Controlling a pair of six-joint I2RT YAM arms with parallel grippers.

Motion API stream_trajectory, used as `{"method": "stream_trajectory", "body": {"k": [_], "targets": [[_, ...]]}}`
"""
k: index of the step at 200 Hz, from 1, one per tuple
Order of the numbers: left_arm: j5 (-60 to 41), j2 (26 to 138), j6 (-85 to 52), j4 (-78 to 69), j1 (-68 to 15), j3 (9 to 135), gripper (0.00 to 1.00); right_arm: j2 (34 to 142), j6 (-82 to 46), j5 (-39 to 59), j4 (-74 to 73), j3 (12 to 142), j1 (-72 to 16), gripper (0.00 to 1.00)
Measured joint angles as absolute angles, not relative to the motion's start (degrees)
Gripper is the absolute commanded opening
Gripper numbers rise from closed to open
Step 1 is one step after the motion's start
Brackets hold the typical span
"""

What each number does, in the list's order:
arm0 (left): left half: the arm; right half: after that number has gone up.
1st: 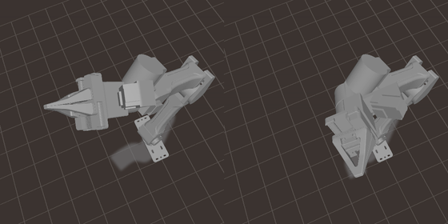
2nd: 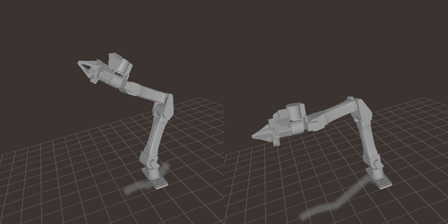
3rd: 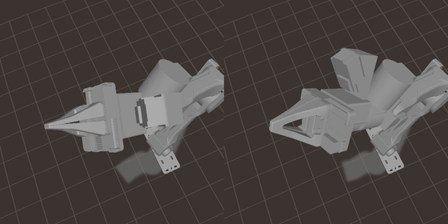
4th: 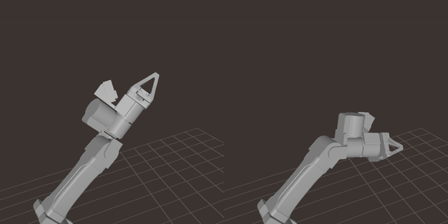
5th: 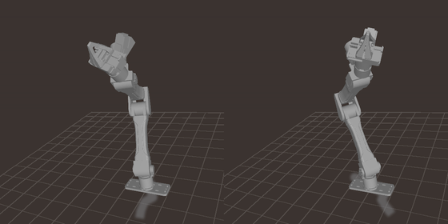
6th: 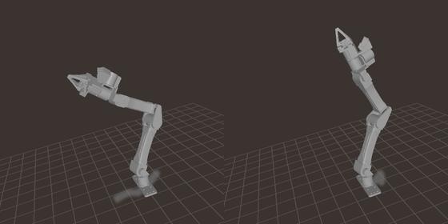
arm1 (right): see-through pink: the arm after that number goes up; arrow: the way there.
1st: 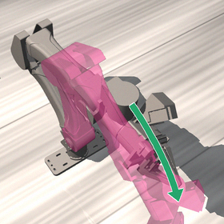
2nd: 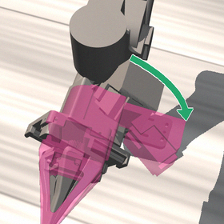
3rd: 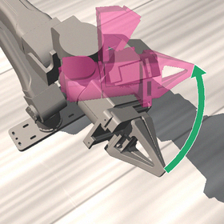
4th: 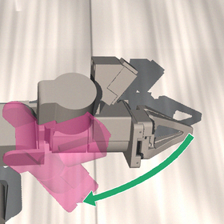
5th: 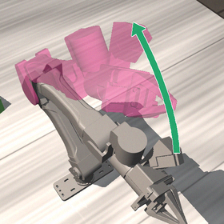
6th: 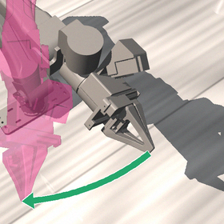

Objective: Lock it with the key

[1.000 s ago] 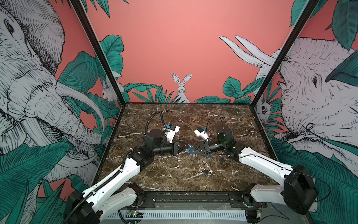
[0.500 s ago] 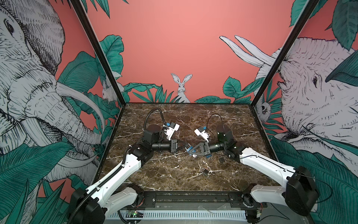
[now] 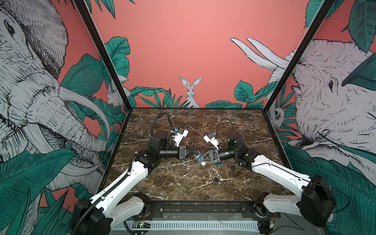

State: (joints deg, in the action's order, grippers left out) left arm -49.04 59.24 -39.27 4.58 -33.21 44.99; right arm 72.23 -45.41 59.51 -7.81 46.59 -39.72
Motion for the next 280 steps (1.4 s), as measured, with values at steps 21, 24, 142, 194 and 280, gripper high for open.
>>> {"method": "stream_trajectory", "body": {"k": [21, 24, 142, 194, 280], "targets": [[-49.06, 59.24, -39.33, 4.56, -33.21, 44.99, 0.1, 72.23, -45.39, 59.4, -7.73, 46.63, -39.72, 0.0], [-49.06, 59.24, -39.35, 4.54, -33.21, 44.99, 0.09, 72.23, -45.39, 59.42, -7.7, 46.63, -39.7, 0.0], [-47.9, 58.63, -39.27, 2.72, -32.95, 43.9, 0.0, 73.23, -47.86, 59.7, -9.63, 46.78, -39.7, 0.0], [-47.29, 58.35, -39.9, 1.58, -32.69, 43.72, 0.0, 73.56, -49.65, 59.46, -11.46, 46.76, -39.62, 0.31], [-43.18, 55.35, -40.8, 6.46, -32.18, 43.72, 0.0, 72.4, -50.15, 52.88, -16.91, 43.48, -38.98, 0.47]]}}
